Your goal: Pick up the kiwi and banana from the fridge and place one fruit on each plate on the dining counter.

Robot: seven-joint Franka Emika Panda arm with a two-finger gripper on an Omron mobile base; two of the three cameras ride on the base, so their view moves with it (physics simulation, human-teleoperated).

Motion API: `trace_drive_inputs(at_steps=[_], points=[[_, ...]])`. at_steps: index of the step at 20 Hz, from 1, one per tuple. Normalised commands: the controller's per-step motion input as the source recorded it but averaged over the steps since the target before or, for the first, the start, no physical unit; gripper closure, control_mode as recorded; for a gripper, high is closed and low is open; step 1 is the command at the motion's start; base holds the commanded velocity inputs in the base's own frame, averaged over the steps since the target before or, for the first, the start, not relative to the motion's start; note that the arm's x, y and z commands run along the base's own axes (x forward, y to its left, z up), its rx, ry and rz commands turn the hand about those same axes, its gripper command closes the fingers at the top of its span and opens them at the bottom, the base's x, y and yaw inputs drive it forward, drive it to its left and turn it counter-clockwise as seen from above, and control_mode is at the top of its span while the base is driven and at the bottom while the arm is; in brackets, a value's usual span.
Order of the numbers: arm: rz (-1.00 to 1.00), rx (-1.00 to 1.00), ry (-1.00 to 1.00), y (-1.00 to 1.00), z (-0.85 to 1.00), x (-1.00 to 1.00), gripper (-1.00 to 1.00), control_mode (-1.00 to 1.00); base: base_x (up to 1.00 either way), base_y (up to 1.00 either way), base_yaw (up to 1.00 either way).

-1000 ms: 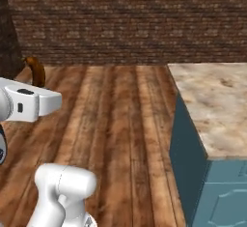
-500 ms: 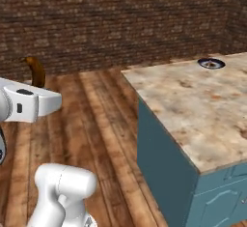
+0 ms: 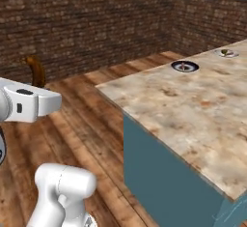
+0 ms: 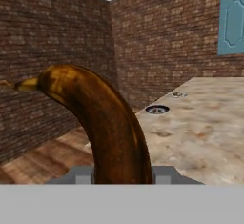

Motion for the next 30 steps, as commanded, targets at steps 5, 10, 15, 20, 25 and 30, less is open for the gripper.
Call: trace_drive_inputs(at_steps=[5,10,15,20,25,30], points=[[0.0,0.0,0.0,0.0,0.0,0.0,1.0,1.0,0.5,1.0,-0.33],[0.0,0.0,0.0,0.0,0.0,0.0,1.0,1.0,0.43,1.0,-0.25],[0.0,0.0,0.0,0.0,0.0,0.0,1.0,1.0,0.43,1.0,-0.35],[0.0,0.0,0.0,0.0,0.0,0.0,1.0,1.0,0.44,0.95,-0.39],[0.0,0.0,0.0,0.0,0.0,0.0,1.0,1.0,0.43,0.91,-0.41],[0.0,0.0,0.0,0.0,0.0,0.0,1.0,1.0,0.45,0.9,-0.4]])
